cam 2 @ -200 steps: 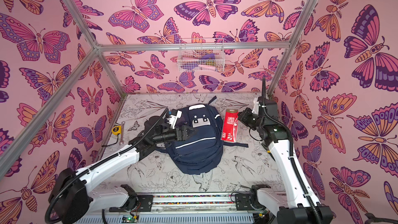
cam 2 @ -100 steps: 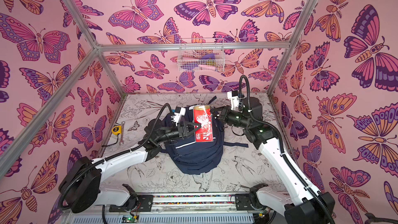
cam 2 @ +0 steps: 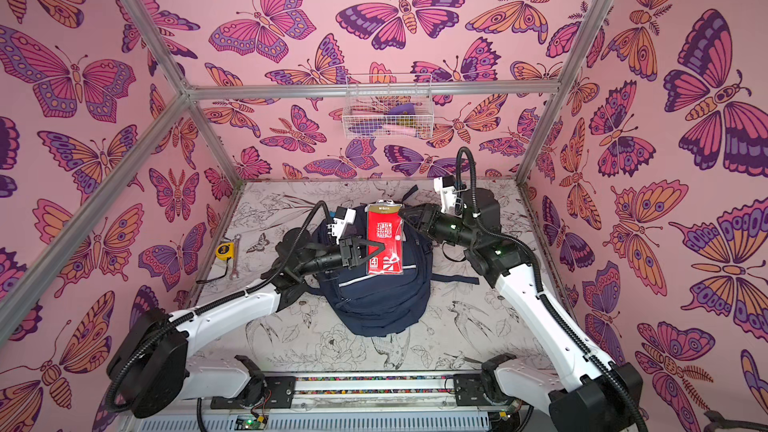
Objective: Pack the student bag
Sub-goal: 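Lift the red pencil case over the backpack top with the right gripper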
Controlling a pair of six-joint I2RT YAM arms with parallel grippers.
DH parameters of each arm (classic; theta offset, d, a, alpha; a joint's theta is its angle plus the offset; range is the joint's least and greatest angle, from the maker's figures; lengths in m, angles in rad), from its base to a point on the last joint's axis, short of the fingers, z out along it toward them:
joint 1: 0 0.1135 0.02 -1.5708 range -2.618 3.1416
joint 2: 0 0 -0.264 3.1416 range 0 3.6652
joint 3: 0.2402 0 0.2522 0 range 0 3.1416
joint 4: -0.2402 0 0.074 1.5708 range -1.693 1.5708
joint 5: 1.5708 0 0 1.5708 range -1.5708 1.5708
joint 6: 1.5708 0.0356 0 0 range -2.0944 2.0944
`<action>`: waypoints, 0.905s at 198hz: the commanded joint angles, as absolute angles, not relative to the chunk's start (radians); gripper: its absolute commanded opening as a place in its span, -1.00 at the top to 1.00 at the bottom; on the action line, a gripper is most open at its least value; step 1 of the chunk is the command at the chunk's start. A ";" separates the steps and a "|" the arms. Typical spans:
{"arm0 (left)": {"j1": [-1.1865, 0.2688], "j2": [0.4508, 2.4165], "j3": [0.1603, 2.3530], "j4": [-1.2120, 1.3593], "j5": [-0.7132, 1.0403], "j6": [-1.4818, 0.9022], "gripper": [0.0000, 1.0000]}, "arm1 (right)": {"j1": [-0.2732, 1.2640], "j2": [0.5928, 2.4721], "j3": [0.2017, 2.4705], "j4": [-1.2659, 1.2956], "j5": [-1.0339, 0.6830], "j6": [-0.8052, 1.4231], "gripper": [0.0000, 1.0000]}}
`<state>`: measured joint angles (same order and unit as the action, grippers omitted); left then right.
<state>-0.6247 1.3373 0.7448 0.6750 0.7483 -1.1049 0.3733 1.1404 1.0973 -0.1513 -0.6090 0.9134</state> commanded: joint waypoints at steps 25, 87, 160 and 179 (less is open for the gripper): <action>-0.545 1.336 0.832 0.545 1.078 -1.021 1.00 | 0.225 1.114 1.132 -0.246 -0.947 0.658 -0.68; -0.544 1.319 0.815 0.595 1.298 -1.049 1.00 | 0.256 1.121 0.981 0.064 -1.187 0.689 -0.55; -0.544 1.356 0.809 0.656 1.350 -1.077 1.00 | 0.343 1.174 1.034 -0.062 -1.177 0.591 0.27; -0.542 1.359 0.807 0.655 1.352 -1.077 1.00 | 0.344 1.190 1.051 -0.074 -1.166 0.583 0.84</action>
<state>-0.5442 1.3476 0.8165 0.6056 1.3163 -1.0824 0.3367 1.1694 1.0054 -0.0639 -1.1538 0.6243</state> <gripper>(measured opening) 0.095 0.253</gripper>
